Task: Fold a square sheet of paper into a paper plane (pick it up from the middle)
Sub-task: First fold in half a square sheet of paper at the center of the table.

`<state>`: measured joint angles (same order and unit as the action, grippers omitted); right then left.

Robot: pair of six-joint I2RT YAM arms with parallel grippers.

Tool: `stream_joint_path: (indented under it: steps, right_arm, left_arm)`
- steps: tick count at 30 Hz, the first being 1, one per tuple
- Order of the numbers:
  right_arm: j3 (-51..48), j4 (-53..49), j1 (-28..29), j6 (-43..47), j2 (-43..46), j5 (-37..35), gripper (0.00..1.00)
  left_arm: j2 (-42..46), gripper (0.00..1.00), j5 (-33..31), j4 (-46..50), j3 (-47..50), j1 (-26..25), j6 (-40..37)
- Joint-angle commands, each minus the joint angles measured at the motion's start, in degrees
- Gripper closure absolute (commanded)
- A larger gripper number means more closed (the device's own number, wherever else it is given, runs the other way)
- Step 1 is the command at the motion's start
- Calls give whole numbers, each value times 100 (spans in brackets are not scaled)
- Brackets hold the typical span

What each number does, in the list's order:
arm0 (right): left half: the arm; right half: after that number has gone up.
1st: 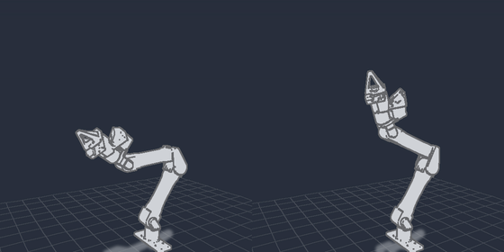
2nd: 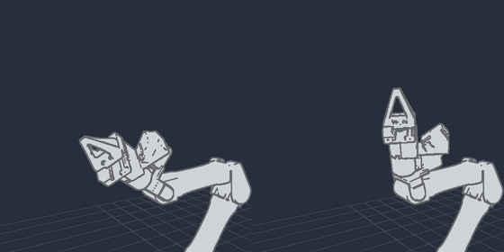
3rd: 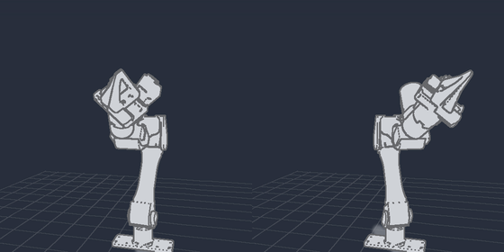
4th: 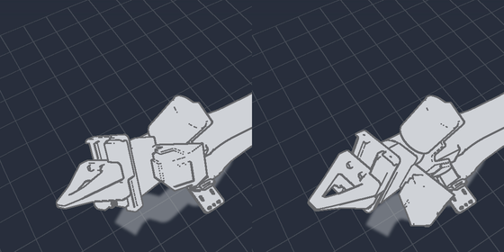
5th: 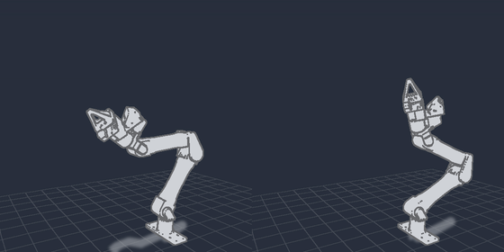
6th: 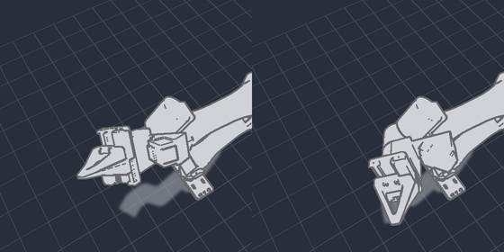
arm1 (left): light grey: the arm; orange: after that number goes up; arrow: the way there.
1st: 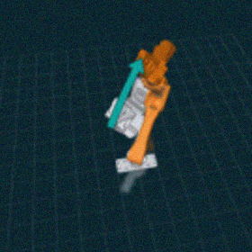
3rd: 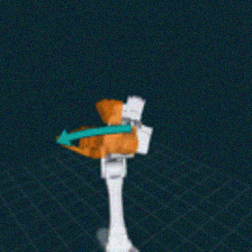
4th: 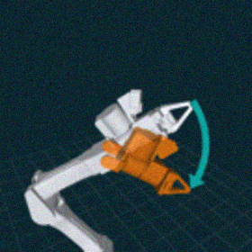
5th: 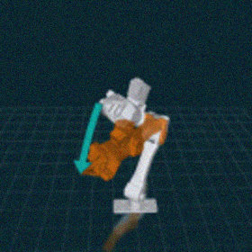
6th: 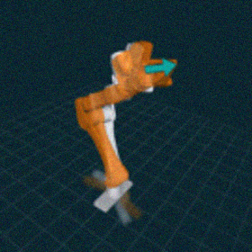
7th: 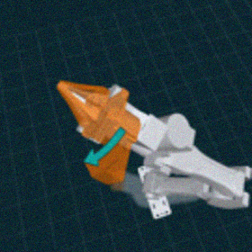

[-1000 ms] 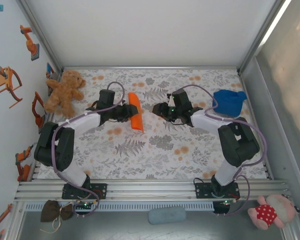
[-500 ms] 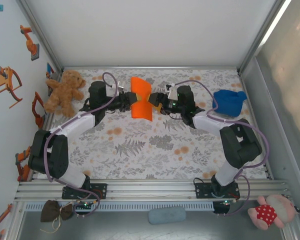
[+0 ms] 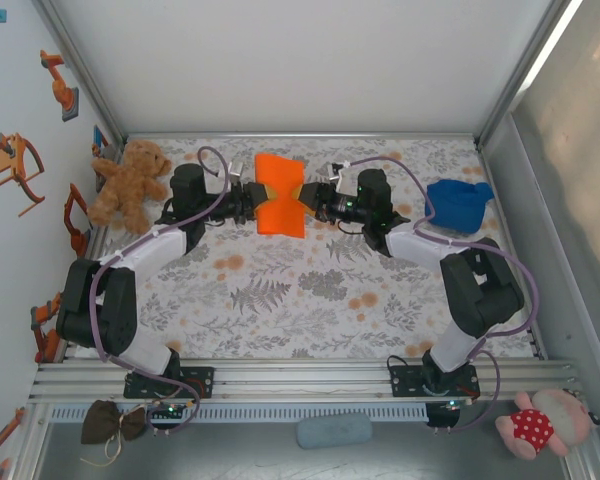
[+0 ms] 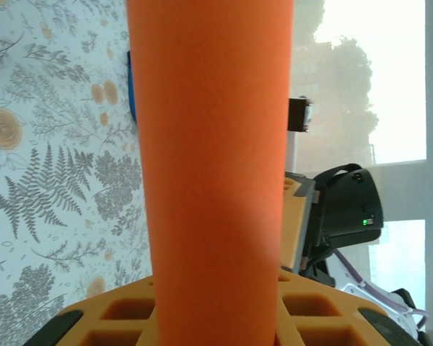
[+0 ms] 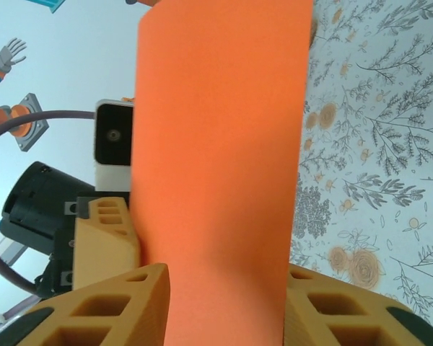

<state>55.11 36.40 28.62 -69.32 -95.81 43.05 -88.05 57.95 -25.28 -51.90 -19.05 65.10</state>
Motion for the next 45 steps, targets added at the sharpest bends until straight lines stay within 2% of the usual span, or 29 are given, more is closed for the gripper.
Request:
stream_joint_path:
  steps: [1, 5, 9, 12, 14, 17, 22, 26, 32, 35, 40, 45]
  right_arm:
    - [-36, 182, -36, 19, 187, 41, 67]
    - [70, 48, -40, 76, 169, 72, 80]
    - [229, -651, -41, 453, 250, -38, 92]
    - [390, -1569, -50, 1027, 457, -272, 95]
    - [487, -2301, -90, 1411, 637, -457, 96]
    - [555, -2992, -250, 1749, 900, -621, 97]
    - [853, -4303, -456, 2429, 1351, -952, 98]
    - [1253, -4984, -426, 2643, 1262, -1081, 98]
    - [1370, -4593, -3, 2361, 553, -1164, 98]
    - [1252, -3849, 247, 1994, 79, -1048, 98]
    - [806, -1747, 507, 935, -713, -570, 98]
    - [342, -985, 559, 569, -1164, -591, 98]
  left_arm:
    - [64, 71, 76, 633, -27, 50, -530]
    - [99, 71, 60, 901, -65, 68, -717]
    - [136, 66, -67, 1211, -92, 118, -879]
    - [165, 45, -341, 1818, -149, 186, -1183]
    - [172, 30, -759, 2509, -218, 247, -1562]
    - [265, 13, -1462, 3244, -214, 322, -2042]
    - [531, 1, -2112, 3635, -107, 380, -2379]
    - [688, 4, -2315, 3582, -12, 406, -2390]
    - [623, 3, -2150, 2989, 303, 397, -2004]
    - [537, 0, -2104, 2665, 547, 376, -1788]
    - [286, 5, -2128, 2322, 903, 274, -1590]
    - [21, 7, -2280, 2227, 967, 19, -1578]
